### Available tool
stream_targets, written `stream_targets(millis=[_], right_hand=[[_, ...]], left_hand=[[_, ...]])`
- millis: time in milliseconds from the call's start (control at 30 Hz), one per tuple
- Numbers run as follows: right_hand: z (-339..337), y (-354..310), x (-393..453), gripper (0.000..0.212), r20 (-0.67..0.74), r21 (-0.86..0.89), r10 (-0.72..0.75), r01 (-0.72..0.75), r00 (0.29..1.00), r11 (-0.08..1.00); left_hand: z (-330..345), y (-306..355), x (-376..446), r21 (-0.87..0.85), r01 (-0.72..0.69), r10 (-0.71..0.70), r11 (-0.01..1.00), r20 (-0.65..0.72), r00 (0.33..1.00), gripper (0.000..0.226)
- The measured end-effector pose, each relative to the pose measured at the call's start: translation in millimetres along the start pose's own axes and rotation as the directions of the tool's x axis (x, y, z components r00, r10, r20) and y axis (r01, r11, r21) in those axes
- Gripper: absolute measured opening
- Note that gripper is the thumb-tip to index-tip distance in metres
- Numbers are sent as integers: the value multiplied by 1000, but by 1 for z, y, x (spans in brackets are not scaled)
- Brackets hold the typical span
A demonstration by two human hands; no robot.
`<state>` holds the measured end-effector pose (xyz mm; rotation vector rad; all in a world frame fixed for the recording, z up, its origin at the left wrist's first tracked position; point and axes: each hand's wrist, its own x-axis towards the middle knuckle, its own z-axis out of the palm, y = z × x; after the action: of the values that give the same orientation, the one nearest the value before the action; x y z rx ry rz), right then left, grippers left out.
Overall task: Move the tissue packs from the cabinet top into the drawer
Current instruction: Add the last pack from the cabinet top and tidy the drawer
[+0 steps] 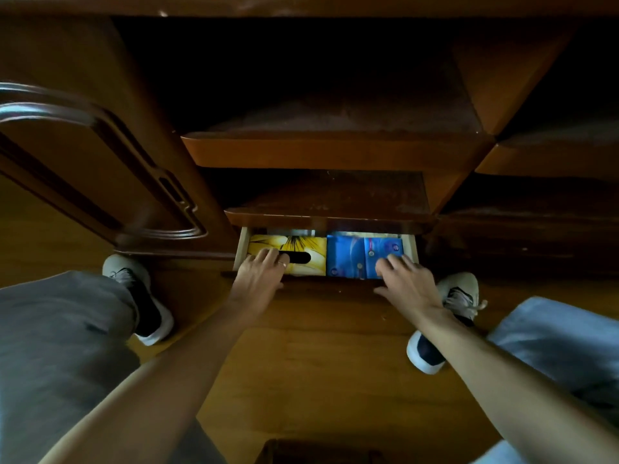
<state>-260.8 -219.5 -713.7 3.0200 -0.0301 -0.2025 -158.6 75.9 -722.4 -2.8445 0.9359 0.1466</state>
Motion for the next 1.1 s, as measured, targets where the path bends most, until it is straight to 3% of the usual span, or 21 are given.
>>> stream_targets(millis=[133, 200, 233, 267, 300, 333, 367, 400, 433, 467, 533, 600, 667, 733, 1000, 1100], right_hand=[[10, 5, 19, 36, 15, -30, 107, -106, 994, 994], [22, 4, 18, 49, -18, 152, 269, -263, 963, 953], [29, -1, 16, 52, -15, 351, 375, -346, 927, 870], [35, -7, 14, 50, 39, 578, 473, -406, 880, 708], [38, -16, 14, 45, 146, 759, 554, -452, 819, 469], [38, -25, 16, 41, 281, 865, 606, -470, 744, 176], [37, -35, 20, 39, 417, 887, 631, -445, 654, -125], [35, -43, 23, 38, 550, 835, 622, -377, 557, -400], [34, -50, 27, 38, 660, 737, 575, -268, 484, -620], [30, -54, 30, 37, 732, 628, 516, -146, 445, -765], [23, -55, 39, 40, 780, 460, 421, 32, 462, -888], [19, -45, 54, 67, 767, 327, 345, 134, 541, -936], [13, -29, 73, 88, 741, 247, 275, 131, 613, -960], [8, -22, 91, 93, 711, 229, 247, 115, 658, -967], [20, -13, 72, 82, 664, 368, 226, -48, 713, -929], [9, -15, 59, 69, 668, 568, 264, -248, 695, -785]], left_hand=[[7, -9, 18, -12, 254, -253, 967, 61, 966, 41], [15, -8, 20, -282, 465, -440, 839, 151, 885, 45], [19, -1, 20, -527, 548, -498, 649, 250, 830, 39], [21, 7, 20, -742, 599, -523, 301, 396, 755, 37], [23, 14, 19, -804, 578, -489, -141, 564, 665, 31], [24, 19, 19, -720, 468, -389, -513, 681, 621, 27], [25, 22, 18, -592, 326, -292, -737, 713, 637, 27], [27, 24, 18, -484, 200, -234, -852, 694, 681, 30], [29, 25, 19, -406, 108, -214, -907, 667, 714, 32], [30, 24, 21, -353, 49, -207, -934, 648, 733, 36], [28, 22, 26, -278, -11, -192, -960, 635, 748, 54], [23, 13, 41, -206, -39, -161, -978, 619, 769, 76], [16, 3, 61, -166, -37, -132, -985, 607, 783, 91], [10, -1, 80, -136, -51, -124, -989, 612, 781, 96], [16, -4, 69, -312, 61, -147, -948, 600, 786, 95], [7, -8, 58, -510, 184, -197, -840, 602, 773, 86]])
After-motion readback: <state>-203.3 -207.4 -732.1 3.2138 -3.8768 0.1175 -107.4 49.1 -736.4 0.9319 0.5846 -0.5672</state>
